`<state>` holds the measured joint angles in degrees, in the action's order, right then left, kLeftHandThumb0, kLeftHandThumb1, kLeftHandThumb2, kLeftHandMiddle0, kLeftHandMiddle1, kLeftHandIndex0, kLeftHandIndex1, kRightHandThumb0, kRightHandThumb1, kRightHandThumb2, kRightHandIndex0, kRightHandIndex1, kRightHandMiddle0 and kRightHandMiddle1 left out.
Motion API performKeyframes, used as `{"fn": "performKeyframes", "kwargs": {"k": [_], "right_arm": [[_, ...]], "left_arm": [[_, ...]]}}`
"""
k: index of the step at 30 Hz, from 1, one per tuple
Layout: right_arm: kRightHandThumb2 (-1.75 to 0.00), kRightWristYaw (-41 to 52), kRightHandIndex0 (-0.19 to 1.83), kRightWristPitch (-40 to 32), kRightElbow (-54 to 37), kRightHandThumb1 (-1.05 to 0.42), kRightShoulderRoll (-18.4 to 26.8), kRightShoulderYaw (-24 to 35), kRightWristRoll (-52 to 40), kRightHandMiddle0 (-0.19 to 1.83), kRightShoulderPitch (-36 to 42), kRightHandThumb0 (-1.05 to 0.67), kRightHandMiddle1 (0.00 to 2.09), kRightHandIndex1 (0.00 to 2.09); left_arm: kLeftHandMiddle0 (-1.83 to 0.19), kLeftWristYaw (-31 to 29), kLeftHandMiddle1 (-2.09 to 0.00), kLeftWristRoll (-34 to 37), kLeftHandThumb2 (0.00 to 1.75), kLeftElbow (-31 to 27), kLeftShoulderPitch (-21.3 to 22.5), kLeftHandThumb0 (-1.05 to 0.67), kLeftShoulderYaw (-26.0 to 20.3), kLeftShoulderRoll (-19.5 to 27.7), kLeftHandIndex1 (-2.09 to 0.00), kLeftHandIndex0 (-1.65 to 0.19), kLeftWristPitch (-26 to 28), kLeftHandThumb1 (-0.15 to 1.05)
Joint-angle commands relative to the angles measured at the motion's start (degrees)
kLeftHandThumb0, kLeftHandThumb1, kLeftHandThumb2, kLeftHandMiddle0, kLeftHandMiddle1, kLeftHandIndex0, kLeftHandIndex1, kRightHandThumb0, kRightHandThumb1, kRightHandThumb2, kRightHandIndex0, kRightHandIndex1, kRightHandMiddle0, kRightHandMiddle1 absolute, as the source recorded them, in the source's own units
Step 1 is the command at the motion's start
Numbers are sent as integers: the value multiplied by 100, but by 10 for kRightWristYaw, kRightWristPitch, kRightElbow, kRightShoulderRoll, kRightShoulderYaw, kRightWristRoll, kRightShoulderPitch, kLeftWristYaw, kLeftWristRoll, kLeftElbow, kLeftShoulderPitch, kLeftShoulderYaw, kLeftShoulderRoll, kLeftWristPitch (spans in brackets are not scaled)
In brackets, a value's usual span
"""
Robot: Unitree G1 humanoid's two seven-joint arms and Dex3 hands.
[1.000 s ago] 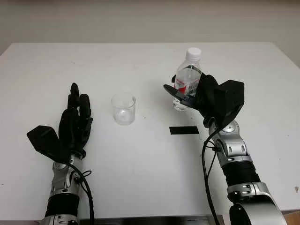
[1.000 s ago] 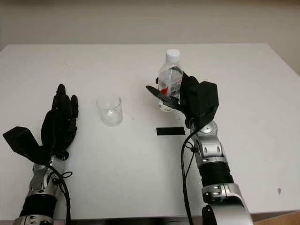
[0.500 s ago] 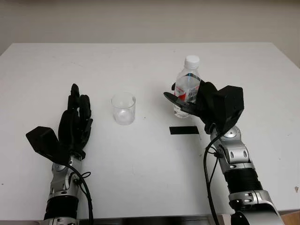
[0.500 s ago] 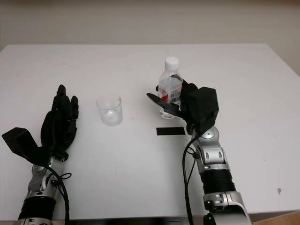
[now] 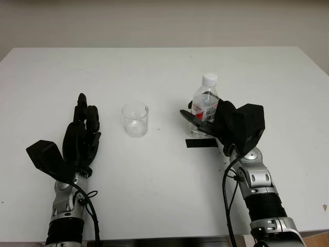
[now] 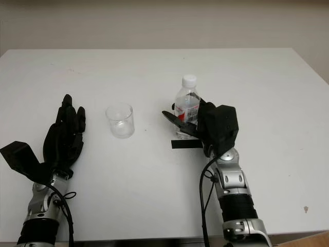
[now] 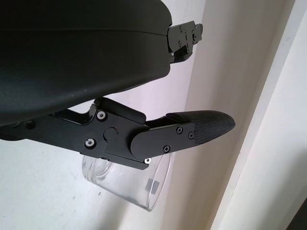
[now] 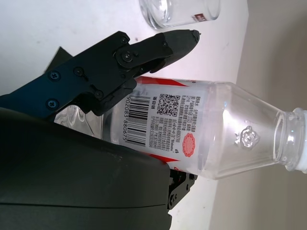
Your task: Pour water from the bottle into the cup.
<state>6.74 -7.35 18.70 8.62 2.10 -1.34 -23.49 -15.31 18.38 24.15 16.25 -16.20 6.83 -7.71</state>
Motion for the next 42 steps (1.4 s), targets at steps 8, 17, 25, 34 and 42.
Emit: {"fn": "performKeyframes", "kwargs": {"k": [8,17,25,34,42], "right_arm": [[-36,13,137,54,1,-105,-2,5,-8,81,24,-42,209,209],[-28,5,123,76,12,-105,-7,2,-4,70,37,-44,209,209],[-5,64,-16,137,32,-100,38,-40,42,-15,40,-75,42,25],[-5,84,-19,168,48,-97,52,-42,50,-19,45,-87,0,0],[-5,82,-19,180,55,-95,50,-29,34,-19,55,-87,0,0]], "left_arm": [[15,0,-6,0,55,2,-30,-69,-3,6,-5,17,11,105],[14,-2,-6,-1,54,0,-30,-69,-2,10,-5,17,17,105],[14,-3,-6,-1,54,1,-30,-69,-2,12,-6,16,18,105],[14,-9,-5,1,55,2,-29,-69,-4,17,-5,17,18,105],[14,-9,-6,2,53,6,-24,-68,-6,20,-6,16,23,105]]}}
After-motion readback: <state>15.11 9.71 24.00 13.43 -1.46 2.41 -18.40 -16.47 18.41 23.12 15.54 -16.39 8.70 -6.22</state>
